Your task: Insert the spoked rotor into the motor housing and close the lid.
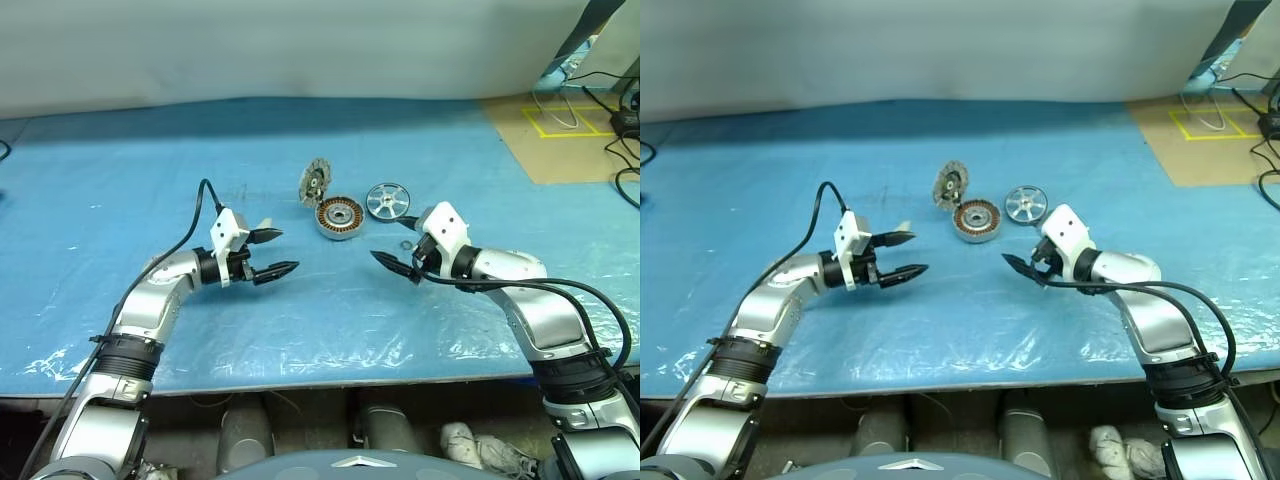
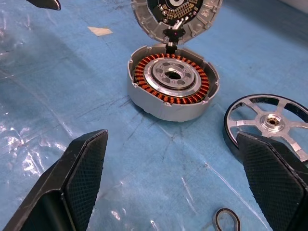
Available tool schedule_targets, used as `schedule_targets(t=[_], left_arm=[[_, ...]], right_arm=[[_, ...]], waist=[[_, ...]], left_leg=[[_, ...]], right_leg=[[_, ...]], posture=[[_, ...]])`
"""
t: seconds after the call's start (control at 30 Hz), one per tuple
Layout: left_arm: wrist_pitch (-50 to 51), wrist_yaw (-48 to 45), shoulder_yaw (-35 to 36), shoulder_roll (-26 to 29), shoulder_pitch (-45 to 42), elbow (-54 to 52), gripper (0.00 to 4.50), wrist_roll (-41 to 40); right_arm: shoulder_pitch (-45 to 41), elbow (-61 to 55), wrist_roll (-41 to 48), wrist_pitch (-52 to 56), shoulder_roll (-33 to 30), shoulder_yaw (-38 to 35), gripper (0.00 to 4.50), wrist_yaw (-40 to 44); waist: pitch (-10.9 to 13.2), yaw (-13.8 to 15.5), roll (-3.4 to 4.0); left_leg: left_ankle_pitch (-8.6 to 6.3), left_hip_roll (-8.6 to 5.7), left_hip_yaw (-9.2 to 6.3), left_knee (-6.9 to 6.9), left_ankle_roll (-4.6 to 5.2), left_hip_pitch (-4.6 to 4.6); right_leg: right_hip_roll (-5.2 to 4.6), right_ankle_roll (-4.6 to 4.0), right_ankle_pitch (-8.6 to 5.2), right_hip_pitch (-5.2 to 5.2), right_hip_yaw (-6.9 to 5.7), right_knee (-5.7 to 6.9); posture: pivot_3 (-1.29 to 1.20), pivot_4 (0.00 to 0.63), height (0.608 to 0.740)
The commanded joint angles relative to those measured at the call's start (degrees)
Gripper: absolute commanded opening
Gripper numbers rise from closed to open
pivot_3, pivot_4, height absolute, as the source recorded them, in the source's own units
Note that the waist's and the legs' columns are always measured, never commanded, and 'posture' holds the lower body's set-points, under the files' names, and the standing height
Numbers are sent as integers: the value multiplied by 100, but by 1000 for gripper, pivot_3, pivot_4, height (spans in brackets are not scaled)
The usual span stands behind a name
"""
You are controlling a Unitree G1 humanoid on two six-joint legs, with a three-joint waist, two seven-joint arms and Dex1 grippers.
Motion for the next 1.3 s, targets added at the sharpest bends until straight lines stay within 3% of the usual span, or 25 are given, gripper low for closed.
schedule_targets(t=[0.03, 0.23, 0.83, 1.07, 1.17, 1.3], left_arm=[[-25, 36, 117, 15, -51, -145, 4149, -20], [40, 82, 113, 38, -54, -234, 4149, -21], [558, 378, -44, -11, -62, -911, 4149, 56], [712, 390, 10, 48, -37, -1076, 4149, 11], [764, 367, 27, 76, -28, -1123, 4147, -10], [808, 332, 18, 104, -50, -1139, 4147, -25]], right_arm=[[-64, 9, 16, -150, -33, -222, 4500, -15], [-74, 193, -23, -259, 3, -231, 4500, -93], [-98, 2431, -343, -1294, 565, -420, 4500, -585], [34, 2656, -413, -1430, 588, -375, 4500, -501], [60, 2716, -436, -1490, 599, -375, 3872, -519], [59, 2760, -458, -1523, 616, -369, 2507, -532]], waist=[[0, 0, 0], [0, 0, 0], [0, -20, 0], [-1, -18, 1], [-1, -8, 1], [-1, -2, 1]], left_leg=[[0, 0, 0, 0, 0, 0], [0, 0, 0, 0, 0, 0], [0, 1, 3, 6, 0, 0], [0, 0, 3, 19, 2, 4], [0, 0, 3, 19, 2, 8], [0, -2, 3, 19, 3, 7]], right_leg=[[0, 0, 0, 0, 0, 0], [0, 0, 0, 0, 0, 0], [1, -1, 0, 0, 1, 6], [-3, -2, 0, 4, 1, 21], [-4, -2, 0, 6, 1, 21], [-6, -2, 0, 7, 1, 20]], posture=[[0, 150, 740], [0, 150, 740], [0, 150, 740], [0, 150, 740], [0, 150, 740], [0, 150, 740]])
